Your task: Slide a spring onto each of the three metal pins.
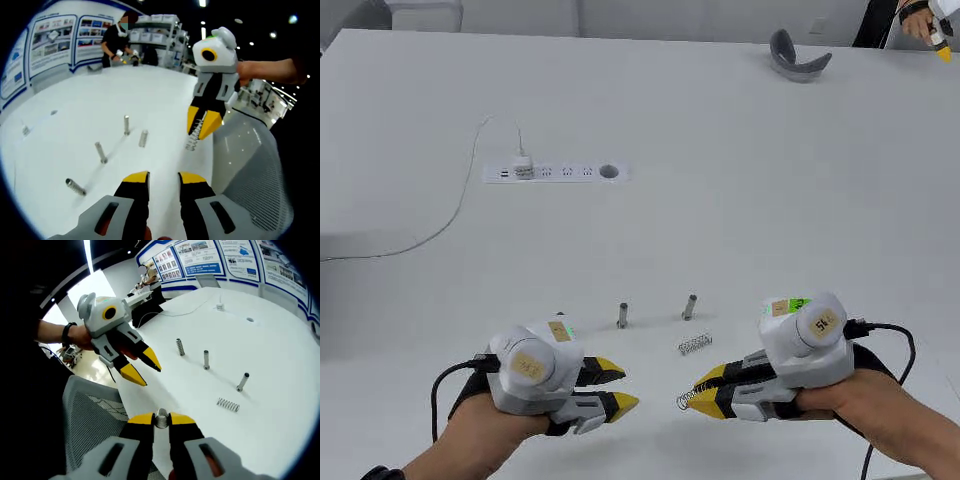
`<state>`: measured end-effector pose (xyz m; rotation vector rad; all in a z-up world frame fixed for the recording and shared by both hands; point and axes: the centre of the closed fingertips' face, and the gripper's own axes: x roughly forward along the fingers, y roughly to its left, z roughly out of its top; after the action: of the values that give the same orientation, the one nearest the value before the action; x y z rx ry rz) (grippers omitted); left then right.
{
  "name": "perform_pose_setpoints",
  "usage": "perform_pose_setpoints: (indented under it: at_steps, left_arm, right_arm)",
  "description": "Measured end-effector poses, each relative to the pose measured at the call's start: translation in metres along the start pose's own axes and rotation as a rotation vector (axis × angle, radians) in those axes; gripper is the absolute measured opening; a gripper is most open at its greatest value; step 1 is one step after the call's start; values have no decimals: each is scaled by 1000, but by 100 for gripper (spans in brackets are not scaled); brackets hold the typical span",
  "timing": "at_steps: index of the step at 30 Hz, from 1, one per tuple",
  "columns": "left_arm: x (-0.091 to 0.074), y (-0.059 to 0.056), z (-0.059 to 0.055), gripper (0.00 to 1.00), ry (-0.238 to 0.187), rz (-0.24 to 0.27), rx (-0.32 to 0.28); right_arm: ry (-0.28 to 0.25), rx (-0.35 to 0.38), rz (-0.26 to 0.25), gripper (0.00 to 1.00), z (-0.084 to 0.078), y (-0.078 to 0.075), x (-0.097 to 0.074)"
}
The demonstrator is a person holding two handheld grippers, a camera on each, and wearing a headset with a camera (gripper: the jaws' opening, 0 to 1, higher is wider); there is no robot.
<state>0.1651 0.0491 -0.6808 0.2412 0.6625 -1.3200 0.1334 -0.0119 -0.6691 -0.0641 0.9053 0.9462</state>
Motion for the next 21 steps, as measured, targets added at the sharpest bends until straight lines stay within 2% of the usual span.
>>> perform_pose_setpoints:
  at_steps: [7,21]
  left_arm:
    - [-3,11,-1,29,-1,37,-22]
    - [-16,35,-2,34,-28,125,-65]
  right_arm:
    - [16,8,-35,12,-1,-14,0]
    - [24,2,-80,12,9,-35,2]
